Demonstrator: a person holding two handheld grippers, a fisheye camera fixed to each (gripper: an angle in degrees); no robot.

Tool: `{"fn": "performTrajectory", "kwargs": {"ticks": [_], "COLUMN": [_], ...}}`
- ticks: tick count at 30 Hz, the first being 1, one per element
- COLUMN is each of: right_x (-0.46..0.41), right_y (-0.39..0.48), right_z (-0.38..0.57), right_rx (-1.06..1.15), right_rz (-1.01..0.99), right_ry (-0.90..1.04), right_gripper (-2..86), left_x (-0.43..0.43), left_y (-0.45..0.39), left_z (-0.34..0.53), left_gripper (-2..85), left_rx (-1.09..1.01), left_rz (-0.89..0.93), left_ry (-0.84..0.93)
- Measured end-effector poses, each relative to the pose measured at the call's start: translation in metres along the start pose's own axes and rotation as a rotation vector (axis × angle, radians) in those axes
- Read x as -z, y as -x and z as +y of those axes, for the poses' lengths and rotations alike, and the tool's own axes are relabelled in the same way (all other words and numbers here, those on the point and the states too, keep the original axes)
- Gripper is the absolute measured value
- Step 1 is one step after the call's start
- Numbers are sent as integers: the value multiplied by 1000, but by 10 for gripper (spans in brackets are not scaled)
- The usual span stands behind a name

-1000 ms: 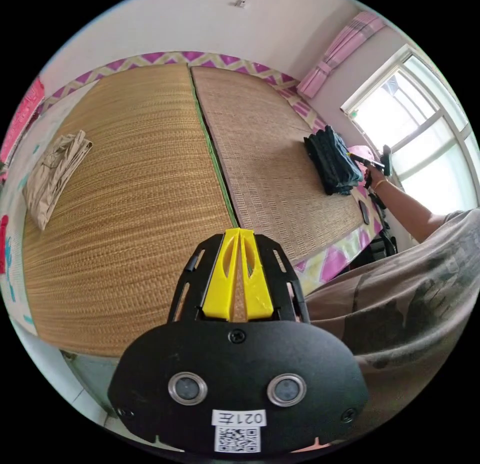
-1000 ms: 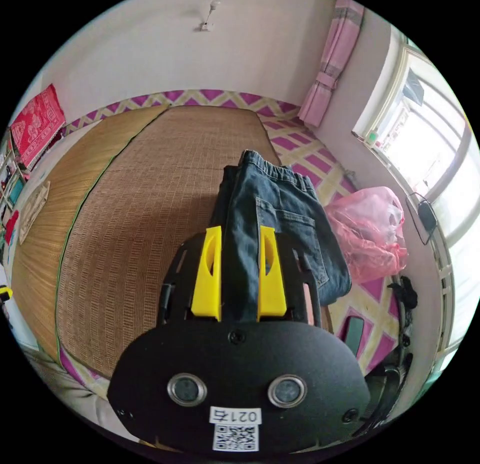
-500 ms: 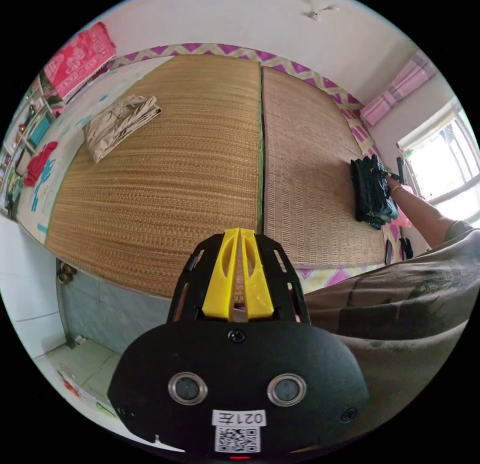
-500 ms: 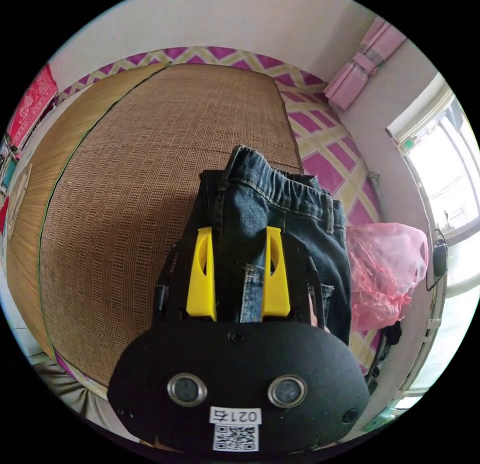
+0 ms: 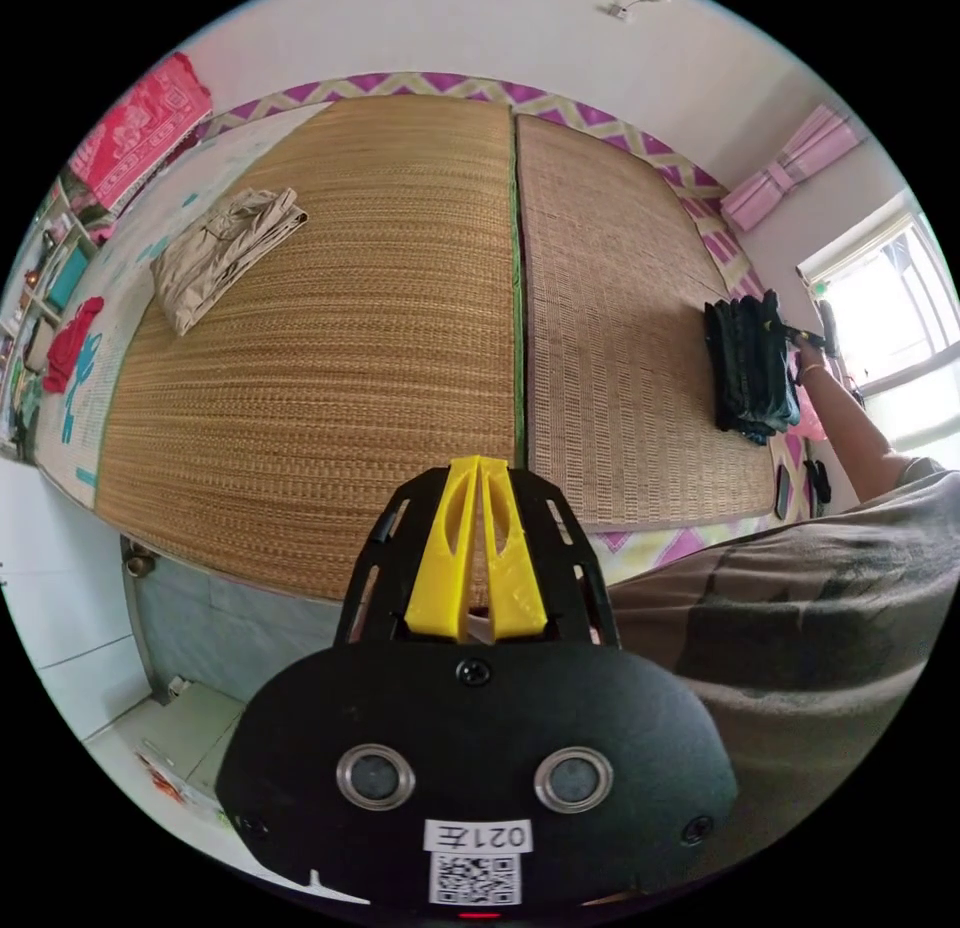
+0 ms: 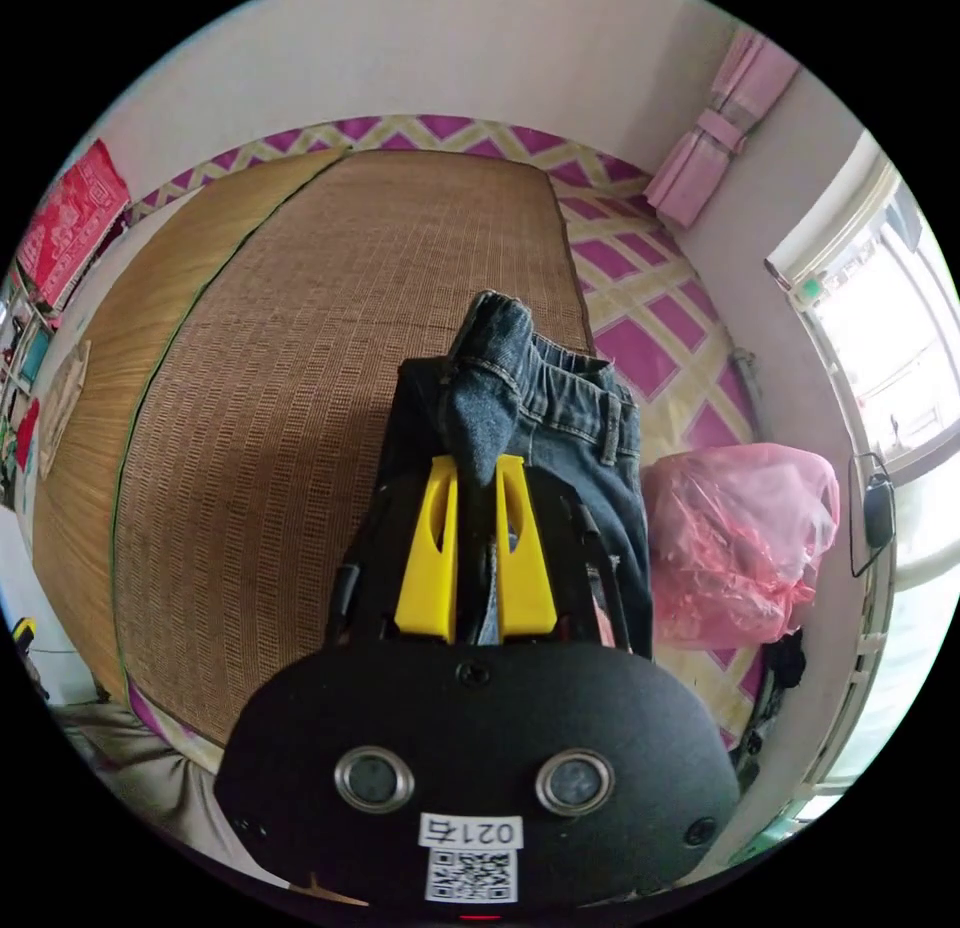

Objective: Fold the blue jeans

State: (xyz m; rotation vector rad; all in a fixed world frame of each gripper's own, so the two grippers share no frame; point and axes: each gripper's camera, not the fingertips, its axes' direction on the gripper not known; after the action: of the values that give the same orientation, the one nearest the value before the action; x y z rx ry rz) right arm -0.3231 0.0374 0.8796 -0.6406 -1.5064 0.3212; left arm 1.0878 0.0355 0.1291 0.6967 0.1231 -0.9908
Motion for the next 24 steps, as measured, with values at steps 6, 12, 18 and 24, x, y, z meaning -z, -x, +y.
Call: {"fn": "performTrajectory", "kwargs": {"ticks": [6,12,18,24], "right_x": [92,189,253,219], "right_y": [-41,9,141,319], "right_z": [34,53,50,54], "right_rx": [-62,80,306,482], "right_rz": [-114,-217,-359,-438], "right_ry": [-155,-299,-372,-292], "right_gripper": [59,56,55,57], "left_x": [-24,-59,-80,-78], "left_y": [39,102,199,309], "left_z": [-13,-18,-14,-8], "left_gripper": [-10,-10,-10,-10], "left_rx": [-30,-56,-56,-49], "left_rz": [84,180,275,346], "left_ry": [9,15,-1,-69]}}
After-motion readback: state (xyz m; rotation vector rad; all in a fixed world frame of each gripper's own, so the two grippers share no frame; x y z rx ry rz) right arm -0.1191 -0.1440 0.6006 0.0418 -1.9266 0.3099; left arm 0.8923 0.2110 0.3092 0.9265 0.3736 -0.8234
